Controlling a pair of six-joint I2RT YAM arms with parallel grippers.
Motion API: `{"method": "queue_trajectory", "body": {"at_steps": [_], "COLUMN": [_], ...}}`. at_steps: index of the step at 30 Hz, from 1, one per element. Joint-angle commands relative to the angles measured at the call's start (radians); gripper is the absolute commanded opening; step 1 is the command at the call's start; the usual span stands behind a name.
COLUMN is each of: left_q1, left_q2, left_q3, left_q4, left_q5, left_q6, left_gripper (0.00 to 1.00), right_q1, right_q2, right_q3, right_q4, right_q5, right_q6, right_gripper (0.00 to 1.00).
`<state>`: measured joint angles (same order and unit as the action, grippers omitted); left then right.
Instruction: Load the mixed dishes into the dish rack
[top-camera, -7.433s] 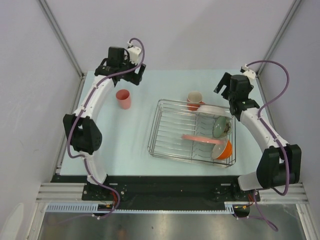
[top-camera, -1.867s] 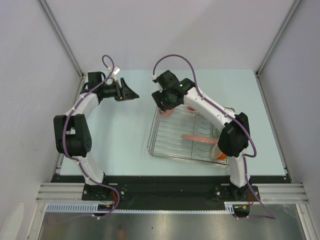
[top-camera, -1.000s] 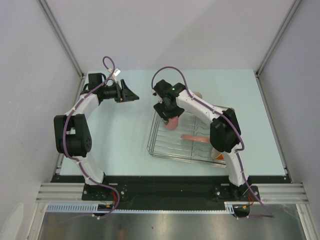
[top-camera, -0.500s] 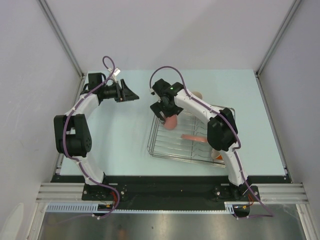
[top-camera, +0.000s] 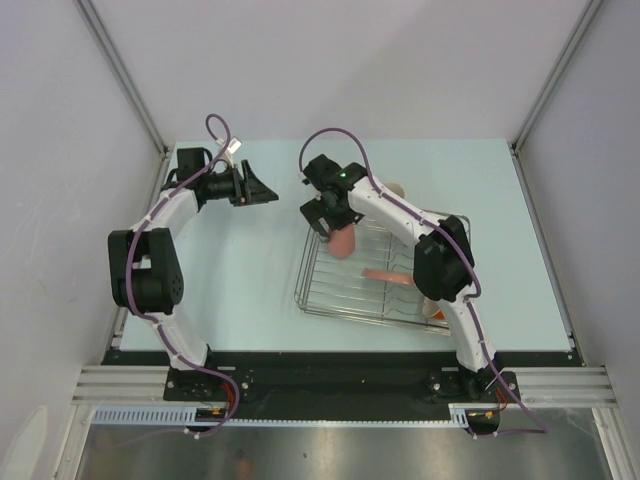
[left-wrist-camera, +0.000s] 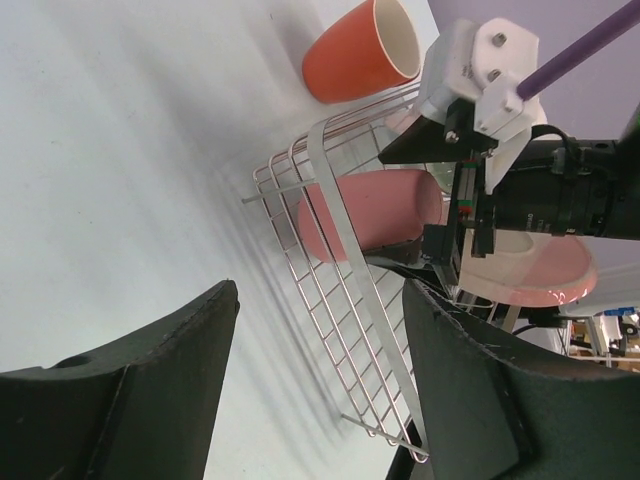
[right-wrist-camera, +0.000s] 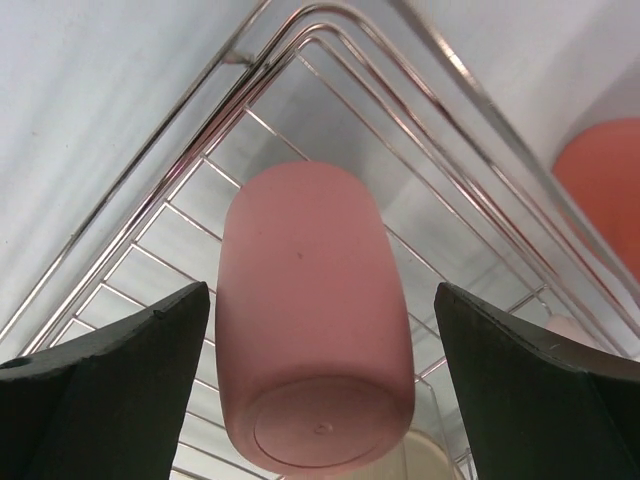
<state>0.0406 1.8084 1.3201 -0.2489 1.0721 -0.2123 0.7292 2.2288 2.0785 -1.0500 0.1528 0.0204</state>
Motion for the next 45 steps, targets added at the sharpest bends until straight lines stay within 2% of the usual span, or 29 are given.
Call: {"method": "queue_trajectory", "body": {"at_steps": [1,13,15,16,18,19,20,24,29,33,39,45], "left_q1": [0.002,0.004,0.004,0.002,0.004,0.004,0.001,0.002,0.004,0.004,0.004,0.004], "left_q2": [-0.046,-0.055,-0.057,-0.057,-0.058,-0.057,-0.057,-0.060,-0.060,-0.060,-0.054,-0.061], "left_q3": [-0.001,0.011,0.011,0.013,0.016,0.016,0.022,0.030,0.025,0.028,0.033,0.033], "left_q4": [0.023,0.007,-0.001,-0.003,-0.006,-0.007,-0.012,-0.026,-0.026,-0.030,-0.032,-0.046], "left_q5": [0.022,0.019,0.015,0.014,0.017,0.015,0.017,0.017,0.014,0.009,0.011,-0.006], "left_q6": [0.001,0.013,0.022,0.024,0.025,0.025,0.027,0.039,0.039,0.050,0.047,0.060], "left_gripper": [0.72,0.72,0.72,0.72,0.72,0.72,0.72,0.72,0.72,0.72,0.72,0.71], "right_q1": [0.006,-0.023,-0.076,-0.100,-0.166,-0.189,-0.226,-0.254,-0.270,-0.287,-0.292,-0.304], "right_q2": [-0.081,-0.193,-0.237,-0.257,-0.351,-0.372,-0.379,-0.235,-0.155,-0.127,-0.078,0.000], "right_q3": [0.068,0.114,0.101,0.072,-0.103,-0.156,-0.193,-0.138,-0.127,-0.120,-0.120,-0.103], "right_q4": [-0.004,-0.056,-0.004,0.089,0.248,0.381,0.421,0.406,0.439,0.443,0.436,0.443], "right_q5": [0.053,0.111,0.143,0.151,0.133,0.119,0.110,0.122,0.090,0.067,0.070,0.051], "right_q6": [-0.017,-0.014,0.030,0.045,0.067,0.075,0.084,0.081,0.085,0.104,0.119,0.136], "right_gripper": [1.00,1.00,1.00,1.00,1.00,1.00,1.00,1.00,0.99,0.92,0.88,0.78]}}
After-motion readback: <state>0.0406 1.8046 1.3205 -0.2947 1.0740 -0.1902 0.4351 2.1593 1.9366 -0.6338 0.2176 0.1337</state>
